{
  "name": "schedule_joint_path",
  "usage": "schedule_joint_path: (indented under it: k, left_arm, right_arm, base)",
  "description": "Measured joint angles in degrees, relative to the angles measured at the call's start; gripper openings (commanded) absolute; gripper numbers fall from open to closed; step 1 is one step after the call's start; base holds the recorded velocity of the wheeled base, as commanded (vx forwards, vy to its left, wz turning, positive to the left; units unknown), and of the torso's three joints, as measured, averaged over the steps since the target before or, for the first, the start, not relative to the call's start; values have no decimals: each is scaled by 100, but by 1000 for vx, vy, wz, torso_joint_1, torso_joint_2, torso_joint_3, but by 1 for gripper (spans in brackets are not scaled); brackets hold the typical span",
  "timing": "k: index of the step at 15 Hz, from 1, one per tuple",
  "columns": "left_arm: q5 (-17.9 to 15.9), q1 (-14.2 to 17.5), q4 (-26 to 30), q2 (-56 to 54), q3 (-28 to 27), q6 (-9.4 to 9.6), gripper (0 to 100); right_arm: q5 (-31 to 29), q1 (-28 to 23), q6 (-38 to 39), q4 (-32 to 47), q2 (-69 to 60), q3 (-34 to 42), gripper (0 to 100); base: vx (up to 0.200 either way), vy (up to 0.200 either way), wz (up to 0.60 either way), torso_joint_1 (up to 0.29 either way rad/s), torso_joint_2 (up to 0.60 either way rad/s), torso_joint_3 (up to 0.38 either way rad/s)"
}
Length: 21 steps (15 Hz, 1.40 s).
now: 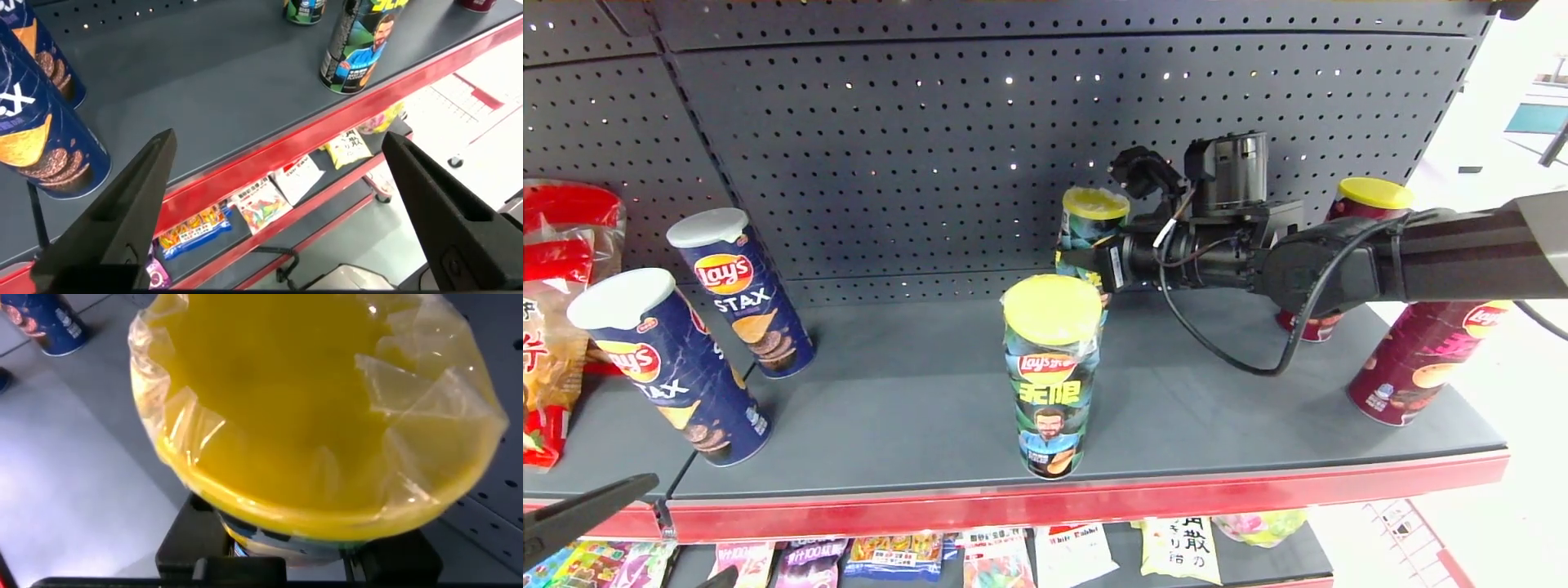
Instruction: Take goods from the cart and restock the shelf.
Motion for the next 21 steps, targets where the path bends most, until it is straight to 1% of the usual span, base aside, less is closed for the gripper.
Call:
schedule_joint_path:
  k: [1,6,8,13,15,18,21]
  left_arm:
    - [0,0,2,1,0,1,100]
    - [-24,0,0,33,7,1,100]
    - [-46,0,0,72,11,1,100]
    - [-65,1,0,177,22,-7,100]
    - [-68,0,2,218,27,-7,100]
    - [-84,-2,-15,413,9,4,100]
    - [-88,-7,-15,588,-39,11,100]
  right_arm:
    - [-2,0,-2,-5,2,11,100]
    - [-16,0,-33,0,-57,162,100]
    - [-21,2,-16,-2,-187,336,100]
    - [-205,-9,9,-2,-702,1025,100]
    - [-391,-52,20,-2,-970,1358,100]
    - [-825,-155,184,2,-1477,1950,100]
    - [-972,-193,285,-2,-2011,2521,100]
  base:
    - [0,0,0,0,0,0]
    - [0,0,0,0,0,0]
    - [0,0,0,0,0,0]
    - [0,0,0,0,0,0]
    - [0,0,0,0,0,0]
    - [0,0,0,0,0,0]
    - [0,0,0,0,0,0]
